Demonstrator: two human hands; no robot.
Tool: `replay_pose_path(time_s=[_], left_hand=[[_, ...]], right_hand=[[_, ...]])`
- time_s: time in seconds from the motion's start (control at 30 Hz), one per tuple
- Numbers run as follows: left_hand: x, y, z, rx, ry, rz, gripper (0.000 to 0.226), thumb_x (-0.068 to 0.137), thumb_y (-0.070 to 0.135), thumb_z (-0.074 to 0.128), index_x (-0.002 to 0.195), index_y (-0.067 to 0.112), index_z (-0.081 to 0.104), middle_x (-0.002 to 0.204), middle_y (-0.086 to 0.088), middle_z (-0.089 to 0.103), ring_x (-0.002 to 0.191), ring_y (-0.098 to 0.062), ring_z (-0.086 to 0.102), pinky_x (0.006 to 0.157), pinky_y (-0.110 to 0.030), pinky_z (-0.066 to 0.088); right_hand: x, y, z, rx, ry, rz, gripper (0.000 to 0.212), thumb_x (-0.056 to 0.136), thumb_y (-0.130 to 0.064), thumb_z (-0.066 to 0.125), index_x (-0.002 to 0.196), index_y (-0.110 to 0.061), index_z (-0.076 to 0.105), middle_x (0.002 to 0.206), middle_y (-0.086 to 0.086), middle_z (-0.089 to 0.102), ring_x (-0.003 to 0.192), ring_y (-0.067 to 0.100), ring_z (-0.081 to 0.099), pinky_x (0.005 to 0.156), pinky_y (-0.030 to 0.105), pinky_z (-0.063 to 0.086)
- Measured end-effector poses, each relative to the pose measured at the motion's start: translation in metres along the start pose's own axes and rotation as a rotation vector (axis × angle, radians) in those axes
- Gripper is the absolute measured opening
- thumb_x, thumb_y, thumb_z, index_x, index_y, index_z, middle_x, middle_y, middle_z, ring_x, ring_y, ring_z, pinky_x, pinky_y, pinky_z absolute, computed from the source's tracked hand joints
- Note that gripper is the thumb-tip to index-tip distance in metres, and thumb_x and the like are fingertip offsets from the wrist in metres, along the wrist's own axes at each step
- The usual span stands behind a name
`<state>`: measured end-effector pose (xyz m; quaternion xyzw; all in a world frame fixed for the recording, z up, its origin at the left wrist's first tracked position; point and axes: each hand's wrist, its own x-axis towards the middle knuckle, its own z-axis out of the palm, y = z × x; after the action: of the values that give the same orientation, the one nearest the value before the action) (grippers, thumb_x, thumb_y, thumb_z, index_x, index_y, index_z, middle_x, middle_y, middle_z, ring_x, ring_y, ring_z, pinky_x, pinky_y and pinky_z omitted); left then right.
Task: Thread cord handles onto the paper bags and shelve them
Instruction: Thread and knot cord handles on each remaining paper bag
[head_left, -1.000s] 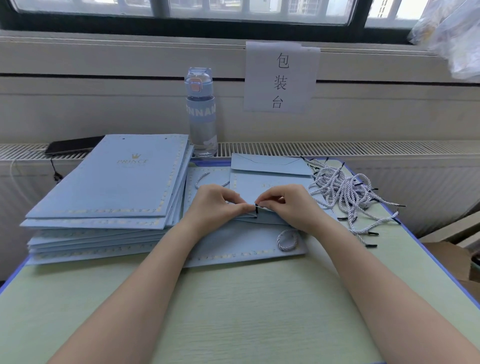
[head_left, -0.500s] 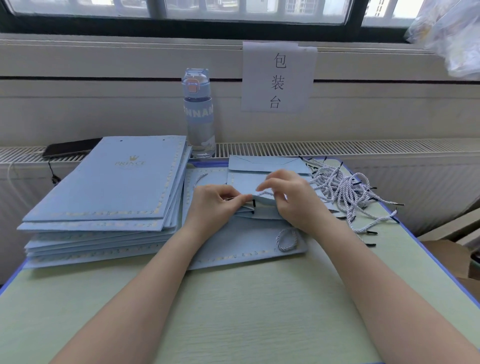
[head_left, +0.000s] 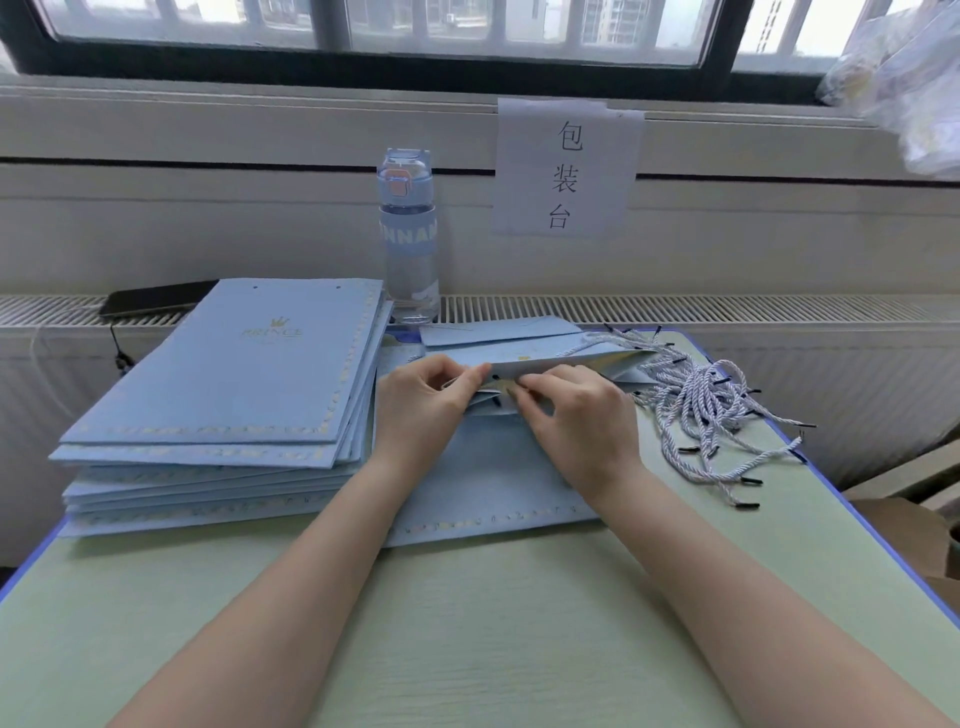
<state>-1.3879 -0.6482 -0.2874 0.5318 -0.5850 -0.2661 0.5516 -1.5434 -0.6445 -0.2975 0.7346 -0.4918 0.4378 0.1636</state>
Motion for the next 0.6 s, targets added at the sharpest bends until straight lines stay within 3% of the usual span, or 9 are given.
replay_pose_path(time_s=[0.07, 0.1, 0.2, 0.27, 0.47, 0.6], left_hand=[[0.0002, 0.0006, 0.0011, -0.074, -0.042, -0.002, 0.033, 0.084, 0.019, 0.071, 0.059, 0.003, 0.057, 0.083, 0.01, 0.07, 0.069, 0.003, 0.064, 0.065, -0.012, 0.045], [0.0004, 0.0, 0.0017, -0.086, -0.069, 0.009, 0.034, 0.085, 0.018, 0.069, 0.059, 0.004, 0.053, 0.084, 0.007, 0.07, 0.069, 0.002, 0.064, 0.064, -0.013, 0.046], [0.0015, -0.0037, 0.0024, 0.005, -0.132, 0.072, 0.037, 0.089, 0.022, 0.065, 0.058, 0.012, 0.047, 0.055, 0.006, 0.048, 0.051, -0.006, 0.04, 0.053, -0.021, 0.032], [0.0022, -0.0053, 0.0022, 0.011, -0.15, 0.093, 0.037, 0.089, 0.024, 0.065, 0.059, 0.014, 0.047, 0.052, 0.006, 0.042, 0.051, -0.006, 0.034, 0.053, -0.022, 0.029], [0.0039, -0.0053, 0.0019, -0.164, -0.18, 0.006, 0.029, 0.086, 0.016, 0.07, 0.064, 0.01, 0.052, 0.056, 0.007, 0.056, 0.053, -0.006, 0.046, 0.054, -0.017, 0.037], [0.0044, -0.005, 0.003, -0.254, -0.183, -0.039, 0.026, 0.084, 0.011, 0.07, 0.064, 0.011, 0.054, 0.054, 0.012, 0.061, 0.054, 0.0, 0.054, 0.056, -0.013, 0.042]], right_hand=[[-0.0018, -0.004, 0.0014, -0.016, -0.005, 0.013, 0.023, 0.081, -0.035, 0.06, 0.072, -0.018, 0.073, 0.064, -0.003, 0.067, 0.057, 0.022, 0.062, 0.051, 0.028, 0.05], [-0.0027, -0.005, 0.0019, -0.016, -0.005, 0.012, 0.027, 0.081, -0.037, 0.056, 0.072, -0.019, 0.073, 0.064, -0.003, 0.067, 0.057, 0.022, 0.062, 0.051, 0.028, 0.05], [-0.0039, -0.0046, 0.0021, -0.009, -0.004, 0.01, 0.021, 0.079, -0.035, 0.06, 0.075, -0.018, 0.073, 0.064, -0.003, 0.067, 0.058, 0.022, 0.063, 0.051, 0.03, 0.051], [-0.0043, -0.0031, 0.0023, -0.002, 0.001, 0.013, 0.014, 0.074, -0.03, 0.068, 0.08, -0.017, 0.073, 0.065, -0.002, 0.067, 0.058, 0.022, 0.064, 0.052, 0.03, 0.052], [-0.0033, -0.0001, 0.0013, 0.104, -0.02, 0.07, 0.012, 0.076, -0.023, 0.067, 0.087, -0.018, 0.07, 0.069, -0.003, 0.068, 0.061, 0.023, 0.064, 0.058, 0.035, 0.054], [-0.004, 0.0007, 0.0041, 0.094, -0.002, 0.037, 0.014, 0.073, -0.022, 0.07, 0.085, -0.016, 0.074, 0.074, -0.001, 0.071, 0.064, 0.022, 0.066, 0.057, 0.03, 0.054]])
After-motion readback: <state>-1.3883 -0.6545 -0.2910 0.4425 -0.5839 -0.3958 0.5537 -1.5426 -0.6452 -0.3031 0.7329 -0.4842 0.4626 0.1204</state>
